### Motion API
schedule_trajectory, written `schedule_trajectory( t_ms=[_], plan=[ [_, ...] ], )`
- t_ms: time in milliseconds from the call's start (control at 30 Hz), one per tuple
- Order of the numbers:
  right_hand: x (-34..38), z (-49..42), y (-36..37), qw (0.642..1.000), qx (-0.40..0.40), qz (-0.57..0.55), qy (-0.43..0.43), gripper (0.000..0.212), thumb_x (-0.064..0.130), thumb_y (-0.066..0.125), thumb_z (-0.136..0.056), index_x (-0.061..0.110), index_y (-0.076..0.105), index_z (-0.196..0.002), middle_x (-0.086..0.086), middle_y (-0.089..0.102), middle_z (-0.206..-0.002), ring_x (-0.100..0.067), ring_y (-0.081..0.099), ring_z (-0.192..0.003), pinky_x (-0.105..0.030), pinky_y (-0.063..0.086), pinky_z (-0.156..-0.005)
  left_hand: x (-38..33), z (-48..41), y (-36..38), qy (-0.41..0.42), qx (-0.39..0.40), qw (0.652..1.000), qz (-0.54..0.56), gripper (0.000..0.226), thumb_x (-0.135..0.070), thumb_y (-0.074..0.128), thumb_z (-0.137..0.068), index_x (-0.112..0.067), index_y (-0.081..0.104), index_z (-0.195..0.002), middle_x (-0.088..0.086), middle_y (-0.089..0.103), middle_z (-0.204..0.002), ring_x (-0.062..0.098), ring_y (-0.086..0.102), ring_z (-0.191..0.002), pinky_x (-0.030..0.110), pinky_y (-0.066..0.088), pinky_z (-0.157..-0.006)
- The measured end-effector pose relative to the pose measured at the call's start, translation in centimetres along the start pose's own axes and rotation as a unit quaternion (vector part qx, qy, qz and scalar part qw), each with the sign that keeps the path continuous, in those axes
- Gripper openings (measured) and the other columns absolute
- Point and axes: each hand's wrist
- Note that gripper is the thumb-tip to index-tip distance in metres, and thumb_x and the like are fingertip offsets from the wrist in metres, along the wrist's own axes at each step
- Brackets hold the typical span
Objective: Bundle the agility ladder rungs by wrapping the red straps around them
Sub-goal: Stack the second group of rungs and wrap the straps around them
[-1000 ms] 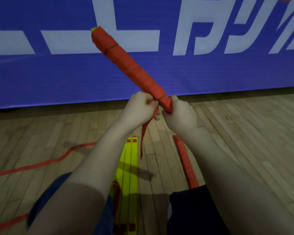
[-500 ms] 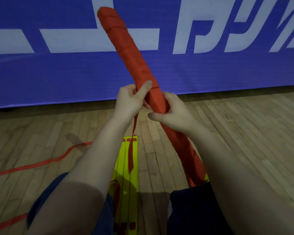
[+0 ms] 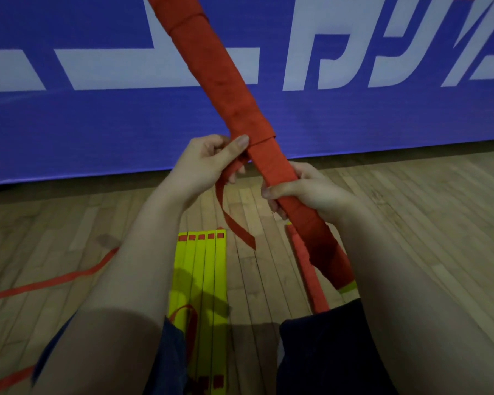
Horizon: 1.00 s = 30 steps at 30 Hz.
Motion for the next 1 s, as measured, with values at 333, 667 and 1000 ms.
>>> schedule_trajectory(
  t_ms=[333, 667, 1000],
  plan=[
    [0.0, 0.1, -0.5, 0.998, -0.042, 0.043, -0.015, 0.033, -0.005, 0.072, -0.076, -0.006, 0.062, -0.107, -0.016, 0.07, -0.087, -0.022, 0.064, -0.07, -0.031, 0.049, -0.065, -0.3, 0.7, -1.2, -0.02, 0.086, 0.996, 0.02, 0.023, -0.009, 0.043, -0.1, -0.008, 0.066, -0.096, 0.0, 0.073, -0.083, 0.009, 0.062, -0.063, 0.02, 0.052, -0.066],
    [0.3, -0.9, 1.0, 0.991, -0.115, 0.064, 0.038, 0.031, 0.046, 0.068, -0.083, 0.015, 0.064, -0.082, -0.002, 0.06, -0.076, -0.012, 0.057, -0.067, -0.024, 0.045, -0.062, 0.1, 0.0, 0.7, -0.065, -0.027, 0.997, 0.029, 0.014, -0.006, 0.055, -0.092, -0.006, 0.067, -0.084, 0.002, 0.073, -0.068, 0.009, 0.069, -0.065, 0.018, 0.052, -0.064],
    [-0.1, -1.3, 1.2, 0.992, -0.109, -0.031, 0.06, 0.028, 0.037, 0.054, -0.096, 0.011, 0.06, -0.106, -0.006, 0.058, -0.085, -0.018, 0.055, -0.076, -0.032, 0.045, -0.072, 0.8, -0.4, 1.3, -0.054, -0.102, 0.993, 0.035, 0.014, -0.005, 0.059, -0.088, -0.006, 0.069, -0.079, 0.009, 0.073, -0.068, 0.015, 0.07, -0.064, 0.024, 0.053, -0.065]
  ],
)
Point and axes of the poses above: each hand's wrist, its own z-axis away from the middle knuckle, its own y-axis out of the palm, x = y × z
